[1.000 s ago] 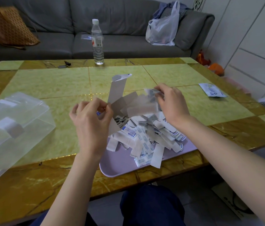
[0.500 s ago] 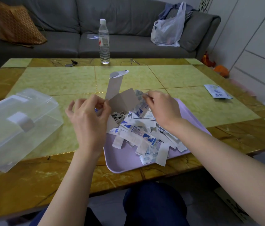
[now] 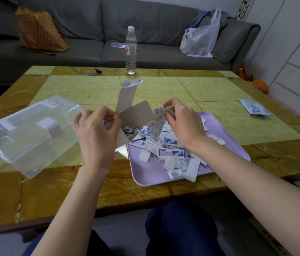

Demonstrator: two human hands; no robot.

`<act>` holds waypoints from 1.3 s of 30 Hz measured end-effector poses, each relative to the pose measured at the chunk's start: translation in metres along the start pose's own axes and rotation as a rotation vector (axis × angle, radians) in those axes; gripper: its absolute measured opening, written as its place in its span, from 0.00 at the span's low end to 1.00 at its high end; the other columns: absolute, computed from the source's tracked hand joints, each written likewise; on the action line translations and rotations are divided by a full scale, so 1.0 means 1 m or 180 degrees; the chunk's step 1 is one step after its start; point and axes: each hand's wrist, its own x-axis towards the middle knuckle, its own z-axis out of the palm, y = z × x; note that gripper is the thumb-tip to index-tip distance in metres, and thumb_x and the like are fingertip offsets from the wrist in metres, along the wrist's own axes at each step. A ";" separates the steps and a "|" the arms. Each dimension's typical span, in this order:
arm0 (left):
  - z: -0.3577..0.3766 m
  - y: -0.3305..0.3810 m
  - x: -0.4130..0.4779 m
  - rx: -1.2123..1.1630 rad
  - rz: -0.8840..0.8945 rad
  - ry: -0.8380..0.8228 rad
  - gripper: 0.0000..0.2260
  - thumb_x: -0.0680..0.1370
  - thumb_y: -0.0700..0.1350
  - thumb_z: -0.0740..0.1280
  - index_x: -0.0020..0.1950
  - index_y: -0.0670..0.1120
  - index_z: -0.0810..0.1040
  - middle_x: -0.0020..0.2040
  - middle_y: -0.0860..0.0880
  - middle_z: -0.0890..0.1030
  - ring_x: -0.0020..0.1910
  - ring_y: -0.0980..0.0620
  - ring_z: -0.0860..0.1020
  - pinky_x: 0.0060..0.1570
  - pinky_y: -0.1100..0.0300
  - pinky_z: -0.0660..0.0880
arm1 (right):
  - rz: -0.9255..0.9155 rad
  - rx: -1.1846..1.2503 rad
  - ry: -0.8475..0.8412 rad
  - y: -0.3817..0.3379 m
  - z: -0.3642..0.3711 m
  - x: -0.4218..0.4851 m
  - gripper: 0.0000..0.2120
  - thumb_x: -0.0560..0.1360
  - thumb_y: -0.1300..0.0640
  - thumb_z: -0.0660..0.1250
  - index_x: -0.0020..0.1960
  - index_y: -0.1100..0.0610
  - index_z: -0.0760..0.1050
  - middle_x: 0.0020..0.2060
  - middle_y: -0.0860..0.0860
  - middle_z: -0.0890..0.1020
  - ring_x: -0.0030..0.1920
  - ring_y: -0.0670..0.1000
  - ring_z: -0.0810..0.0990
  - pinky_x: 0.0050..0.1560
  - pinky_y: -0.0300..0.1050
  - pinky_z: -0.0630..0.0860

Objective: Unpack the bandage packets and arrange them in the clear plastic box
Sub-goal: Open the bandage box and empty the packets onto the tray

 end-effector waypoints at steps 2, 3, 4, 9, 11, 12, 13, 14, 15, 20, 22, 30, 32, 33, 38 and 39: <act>-0.005 -0.001 -0.002 -0.0026 0.0003 -0.0016 0.06 0.74 0.42 0.66 0.37 0.42 0.75 0.32 0.54 0.74 0.38 0.48 0.72 0.56 0.40 0.68 | 0.0019 -0.0202 0.0002 -0.002 -0.001 -0.002 0.07 0.80 0.56 0.59 0.55 0.57 0.71 0.39 0.51 0.81 0.36 0.53 0.78 0.25 0.40 0.63; -0.007 -0.001 -0.003 -0.0036 0.0006 -0.0028 0.06 0.74 0.42 0.66 0.37 0.43 0.75 0.32 0.53 0.75 0.37 0.48 0.72 0.56 0.40 0.68 | 0.0054 -0.0296 -0.0032 -0.003 -0.002 -0.003 0.07 0.80 0.56 0.58 0.55 0.57 0.71 0.39 0.51 0.81 0.36 0.53 0.77 0.25 0.39 0.62; -0.009 -0.001 -0.004 -0.0049 0.0002 -0.0048 0.06 0.74 0.42 0.66 0.37 0.43 0.75 0.32 0.53 0.75 0.37 0.48 0.72 0.56 0.40 0.68 | 0.0106 -0.0381 -0.0091 -0.004 -0.003 -0.003 0.08 0.80 0.55 0.57 0.54 0.58 0.72 0.41 0.52 0.81 0.36 0.53 0.76 0.26 0.40 0.61; -0.017 -0.001 -0.008 -0.0086 -0.0008 -0.0089 0.06 0.73 0.42 0.66 0.36 0.43 0.74 0.32 0.54 0.75 0.37 0.49 0.72 0.55 0.43 0.68 | 0.0406 -0.0458 -0.0346 -0.004 -0.004 -0.008 0.10 0.81 0.58 0.56 0.55 0.59 0.74 0.54 0.53 0.76 0.48 0.55 0.75 0.37 0.43 0.64; -0.020 -0.002 -0.008 -0.0103 0.0001 -0.0089 0.06 0.73 0.42 0.67 0.36 0.43 0.75 0.32 0.54 0.75 0.36 0.49 0.72 0.54 0.43 0.69 | 0.0473 -0.0358 -0.0344 -0.003 -0.004 -0.009 0.11 0.79 0.66 0.56 0.57 0.59 0.73 0.56 0.54 0.75 0.49 0.55 0.76 0.39 0.44 0.67; -0.021 -0.002 -0.009 -0.0110 0.0008 -0.0084 0.06 0.74 0.42 0.67 0.36 0.43 0.75 0.32 0.54 0.75 0.36 0.49 0.72 0.54 0.43 0.69 | 0.0502 -0.0328 -0.0344 -0.003 -0.005 -0.010 0.14 0.78 0.69 0.55 0.59 0.60 0.72 0.56 0.55 0.75 0.50 0.55 0.76 0.40 0.44 0.68; -0.022 -0.002 -0.009 -0.0110 0.0009 -0.0077 0.06 0.74 0.41 0.67 0.36 0.43 0.75 0.32 0.54 0.75 0.36 0.49 0.71 0.54 0.44 0.68 | 0.0535 -0.0317 -0.0359 -0.004 -0.005 -0.010 0.16 0.77 0.71 0.55 0.62 0.60 0.71 0.58 0.55 0.75 0.52 0.56 0.76 0.42 0.44 0.68; -0.023 -0.003 -0.009 -0.0110 -0.0003 -0.0079 0.06 0.74 0.41 0.67 0.37 0.43 0.75 0.32 0.53 0.75 0.36 0.49 0.71 0.54 0.45 0.68 | 0.0561 -0.0331 -0.0383 -0.006 -0.005 -0.011 0.19 0.77 0.72 0.55 0.65 0.59 0.69 0.60 0.56 0.74 0.54 0.56 0.76 0.43 0.44 0.68; -0.024 -0.003 -0.010 -0.0113 -0.0019 -0.0085 0.06 0.74 0.41 0.67 0.37 0.43 0.75 0.32 0.53 0.76 0.36 0.49 0.72 0.54 0.47 0.66 | 0.0569 -0.0360 -0.0406 -0.009 -0.006 -0.011 0.22 0.76 0.72 0.55 0.68 0.59 0.66 0.62 0.56 0.72 0.56 0.57 0.75 0.45 0.43 0.68; -0.027 -0.004 -0.011 -0.0174 -0.0077 -0.0181 0.06 0.77 0.41 0.66 0.39 0.44 0.74 0.33 0.53 0.75 0.38 0.51 0.70 0.51 0.57 0.60 | -0.0200 0.0129 -0.0423 -0.036 -0.012 -0.017 0.16 0.78 0.67 0.57 0.64 0.57 0.72 0.60 0.53 0.75 0.55 0.53 0.76 0.55 0.46 0.74; -0.026 -0.003 -0.012 -0.0188 -0.0032 -0.0230 0.06 0.77 0.42 0.66 0.40 0.45 0.73 0.34 0.54 0.74 0.39 0.51 0.70 0.51 0.58 0.60 | -0.0608 0.0261 -0.0743 -0.051 -0.013 -0.023 0.12 0.78 0.64 0.58 0.57 0.55 0.77 0.53 0.50 0.80 0.51 0.51 0.78 0.52 0.48 0.75; -0.020 0.002 -0.018 -0.0283 0.0300 -0.0564 0.05 0.76 0.43 0.65 0.42 0.44 0.75 0.37 0.55 0.75 0.44 0.48 0.72 0.53 0.54 0.62 | -0.0924 -0.0626 -0.1105 -0.058 0.018 -0.017 0.13 0.75 0.57 0.63 0.57 0.46 0.77 0.48 0.54 0.83 0.48 0.58 0.79 0.44 0.48 0.74; -0.019 0.003 -0.019 -0.0328 0.0311 -0.0629 0.06 0.76 0.45 0.64 0.42 0.44 0.74 0.37 0.55 0.75 0.44 0.49 0.72 0.53 0.56 0.62 | -0.0949 -0.0878 -0.1103 -0.057 0.021 -0.017 0.13 0.75 0.56 0.61 0.56 0.46 0.77 0.46 0.53 0.83 0.47 0.57 0.79 0.38 0.45 0.67; -0.018 0.003 -0.020 -0.0322 0.0323 -0.0638 0.06 0.76 0.45 0.64 0.42 0.44 0.74 0.37 0.55 0.75 0.44 0.49 0.72 0.54 0.56 0.62 | -0.0954 -0.0972 -0.1109 -0.057 0.022 -0.017 0.11 0.75 0.55 0.61 0.54 0.46 0.77 0.45 0.52 0.83 0.47 0.56 0.79 0.36 0.45 0.64; -0.018 -0.003 -0.017 -0.0093 0.0202 -0.0506 0.05 0.77 0.43 0.65 0.42 0.44 0.74 0.37 0.54 0.74 0.43 0.48 0.71 0.54 0.50 0.63 | -0.0775 -0.0788 -0.1021 -0.056 0.021 -0.020 0.10 0.77 0.55 0.61 0.58 0.53 0.74 0.52 0.52 0.80 0.51 0.58 0.78 0.40 0.47 0.70; -0.017 -0.005 -0.015 -0.0034 0.0144 -0.0483 0.05 0.78 0.42 0.65 0.43 0.44 0.73 0.37 0.54 0.74 0.43 0.48 0.70 0.54 0.49 0.64 | -0.0716 -0.0718 -0.0990 -0.055 0.019 -0.021 0.10 0.78 0.54 0.60 0.58 0.54 0.72 0.52 0.52 0.79 0.51 0.58 0.78 0.39 0.47 0.69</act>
